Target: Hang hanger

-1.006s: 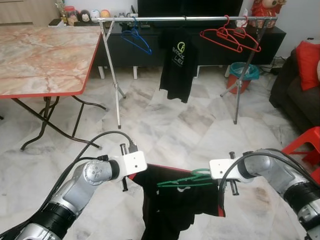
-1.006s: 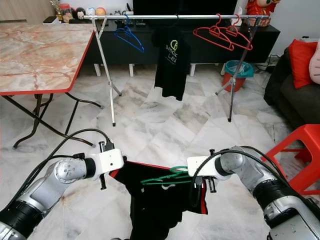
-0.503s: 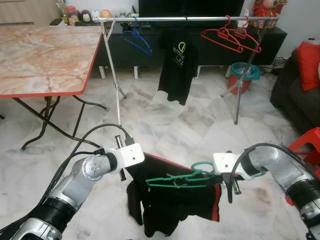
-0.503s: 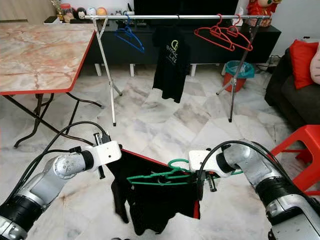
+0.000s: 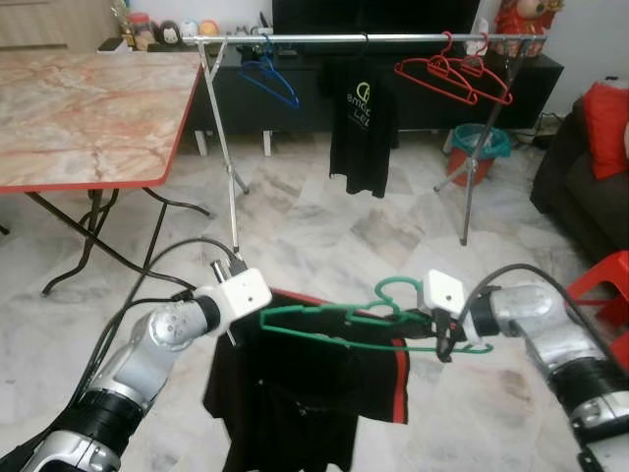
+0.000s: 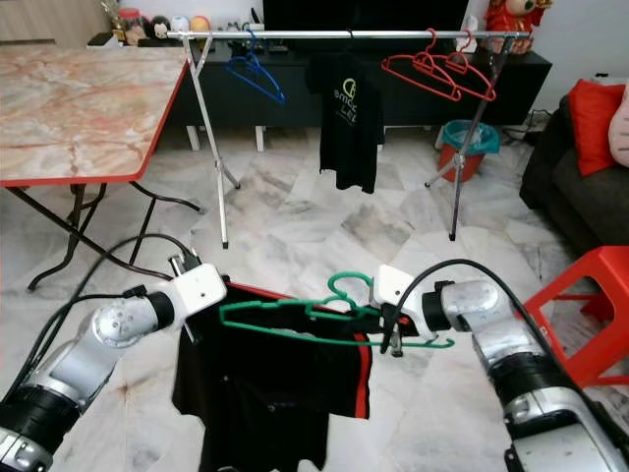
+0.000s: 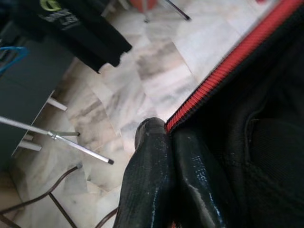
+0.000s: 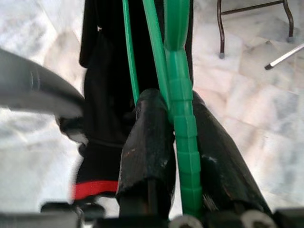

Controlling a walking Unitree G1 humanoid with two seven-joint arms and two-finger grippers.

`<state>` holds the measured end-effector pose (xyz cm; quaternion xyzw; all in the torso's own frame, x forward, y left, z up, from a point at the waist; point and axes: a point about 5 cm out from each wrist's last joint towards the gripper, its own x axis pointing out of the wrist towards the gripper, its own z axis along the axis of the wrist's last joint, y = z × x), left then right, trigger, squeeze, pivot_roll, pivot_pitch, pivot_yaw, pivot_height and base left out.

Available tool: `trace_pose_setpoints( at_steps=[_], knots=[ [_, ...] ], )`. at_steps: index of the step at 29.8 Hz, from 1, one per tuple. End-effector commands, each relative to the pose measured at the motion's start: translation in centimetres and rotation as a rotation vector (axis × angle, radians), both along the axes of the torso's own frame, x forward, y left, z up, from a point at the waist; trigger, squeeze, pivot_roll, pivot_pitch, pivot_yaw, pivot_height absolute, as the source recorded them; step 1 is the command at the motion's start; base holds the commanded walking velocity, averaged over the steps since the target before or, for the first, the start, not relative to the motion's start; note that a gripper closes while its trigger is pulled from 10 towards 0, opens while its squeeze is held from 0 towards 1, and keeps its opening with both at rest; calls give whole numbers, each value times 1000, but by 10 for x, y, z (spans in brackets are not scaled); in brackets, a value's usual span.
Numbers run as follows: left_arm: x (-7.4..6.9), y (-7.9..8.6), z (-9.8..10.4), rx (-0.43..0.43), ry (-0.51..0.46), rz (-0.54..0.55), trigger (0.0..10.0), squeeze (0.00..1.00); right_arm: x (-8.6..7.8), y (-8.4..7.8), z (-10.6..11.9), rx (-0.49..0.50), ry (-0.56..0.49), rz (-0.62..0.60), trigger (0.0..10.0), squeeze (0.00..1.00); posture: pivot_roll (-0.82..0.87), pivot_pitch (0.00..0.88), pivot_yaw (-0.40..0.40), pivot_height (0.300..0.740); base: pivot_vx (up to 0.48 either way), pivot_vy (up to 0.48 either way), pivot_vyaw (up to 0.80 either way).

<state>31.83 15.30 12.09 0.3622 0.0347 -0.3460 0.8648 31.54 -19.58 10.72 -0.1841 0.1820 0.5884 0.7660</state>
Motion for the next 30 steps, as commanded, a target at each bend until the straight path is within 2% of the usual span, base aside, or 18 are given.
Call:
trace_pose_setpoints(
  at_steps=[1, 3, 4, 5, 6, 7, 9, 10, 11, 12, 13, 14, 16, 17, 22, 25, 28, 30],
  knots=[
    [-4, 3, -13, -23, 64, 29, 0, 0, 5, 1, 19, 161, -58, -32, 10000, 0, 47, 0, -9, 740, 0, 0, 0],
    [-3, 3, -12, -69, 72, 45, 0, 0, -4, 8, 18, 269, 0, 23, 10000, 0, 47, 0, -9, 740, 0, 0, 0],
    [-3, 3, -12, -98, 77, 49, 0, 0, -10, 11, 21, 361, 36, 52, 10000, 0, 46, 0, -7, 740, 0, 0, 0],
    [-3, 3, -12, -98, 77, 49, 0, 0, -10, 11, 21, 361, 36, 52, 10000, 0, 46, 0, -7, 740, 0, 0, 0],
    [-4, 3, -12, -116, 80, 46, 0, 0, -14, 13, 25, 419, 62, 77, 10000, 0, 46, 0, -6, 740, 0, 0, 0],
    [-5, 3, -12, -125, 82, 43, 0, 0, -18, 14, 26, 434, 82, 105, 10000, 0, 46, 0, -6, 740, 0, 0, 0],
    [-6, 5, -11, -106, 71, 35, 0, 0, -26, 12, 19, 355, 108, 157, 10000, 0, 43, 0, -4, 740, 0, 0, 0],
    [-5, 9, -9, -76, 56, 42, 0, 0, -30, 6, 3, 191, 109, 162, 10000, 0, 42, 0, -9, 740, 0, 0, 0],
    [-5, 9, -9, -76, 56, 42, 0, 0, -30, 6, 3, 191, 109, 162, 10000, 0, 42, 0, -9, 740, 0, 0, 0],
    [-3, 11, -6, -63, 34, 54, 0, 0, -28, 0, -7, 96, 105, 133, 10000, 0, 44, 0, -12, 740, 0, 0, 0],
    [-1, 11, -4, -57, 22, 57, 0, 0, -27, -3, -10, 64, 100, 115, 10000, 0, 44, 0, -12, 740, 0, 0, 0],
    [2, 10, 2, -56, -13, 62, 0, 0, -24, -8, -16, -29, 82, 81, 10000, 0, 44, 0, -12, 740, 0, 0, 0],
    [5, 9, 7, -59, -39, 73, 0, 0, -20, -11, -20, -114, 44, 41, 10000, 0, 45, 0, -11, 740, 0, 0, 0],
    [5, 9, 7, -59, -39, 73, 0, 0, -20, -11, -20, -114, 44, 41, 10000, 0, 45, 0, -11, 740, 0, 0, 0],
    [9, 9, 11, -27, -55, 82, 0, 0, -4, -19, -30, -391, -109, -123, 10000, 0, 46, 0, -9, 740, 0, 0, 0],
    [8, 8, 7, -6, -27, 65, 0, 0, 1, -13, -30, -366, -139, -156, 10000, 0, 45, 0, -6, 740, 0, 0, 0],
    [6, 8, 5, 7, -2, 56, 0, 0, 0, -11, -36, -437, -171, -128, 10000, 0, 47, 0, -5, 740, 0, 0, 0],
    [4, 7, 4, 9, 17, 43, 0, 0, 2, -9, -38, -440, -191, -157, 10000, 0, 47, 0, -3, 740, 0, 0, 0]
  ],
)
